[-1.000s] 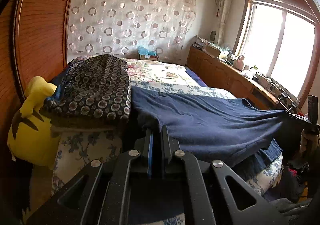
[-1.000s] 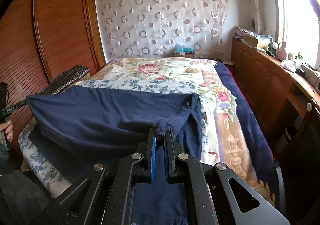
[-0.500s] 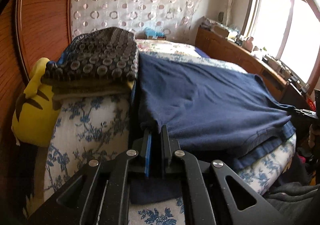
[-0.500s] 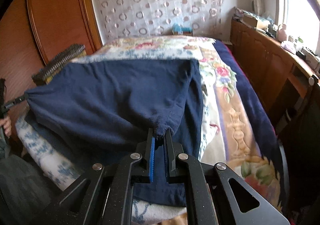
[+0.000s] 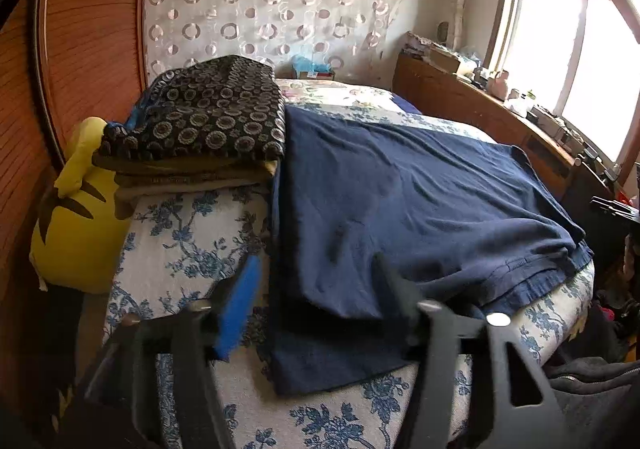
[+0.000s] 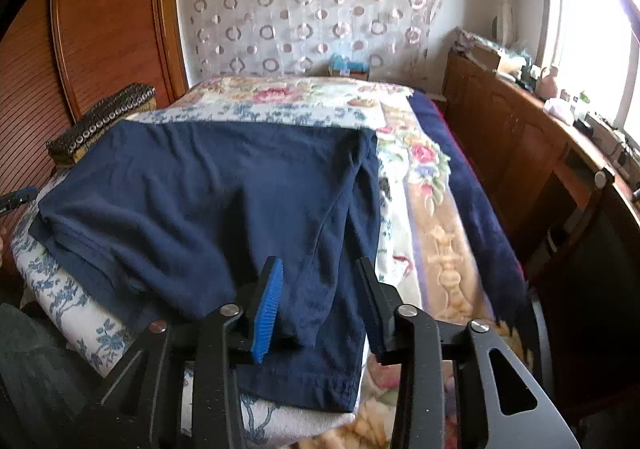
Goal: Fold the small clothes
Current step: 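Lay the shirt flat and open both tools, then move the left tool to the shirt's side and grasp it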
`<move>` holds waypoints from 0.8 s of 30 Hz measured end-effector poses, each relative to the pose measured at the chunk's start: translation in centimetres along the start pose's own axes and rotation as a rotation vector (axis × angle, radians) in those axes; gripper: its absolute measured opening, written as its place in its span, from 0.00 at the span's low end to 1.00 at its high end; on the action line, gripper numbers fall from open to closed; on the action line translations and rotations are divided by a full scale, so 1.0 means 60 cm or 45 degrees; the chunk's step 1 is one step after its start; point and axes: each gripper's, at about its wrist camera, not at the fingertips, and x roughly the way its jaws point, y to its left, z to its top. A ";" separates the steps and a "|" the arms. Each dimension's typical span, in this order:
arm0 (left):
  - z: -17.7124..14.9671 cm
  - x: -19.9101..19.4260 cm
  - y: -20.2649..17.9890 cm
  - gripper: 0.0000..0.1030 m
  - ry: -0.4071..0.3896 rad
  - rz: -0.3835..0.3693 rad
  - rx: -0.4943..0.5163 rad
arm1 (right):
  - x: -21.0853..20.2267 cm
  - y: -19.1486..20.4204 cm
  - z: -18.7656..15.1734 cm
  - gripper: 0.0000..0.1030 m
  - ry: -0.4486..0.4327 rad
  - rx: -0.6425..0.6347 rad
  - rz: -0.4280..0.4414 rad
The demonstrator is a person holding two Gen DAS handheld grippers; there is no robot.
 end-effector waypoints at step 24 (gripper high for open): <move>-0.020 0.038 0.005 0.71 0.067 0.116 -0.017 | 0.153 0.141 -0.002 0.44 0.074 -0.086 0.244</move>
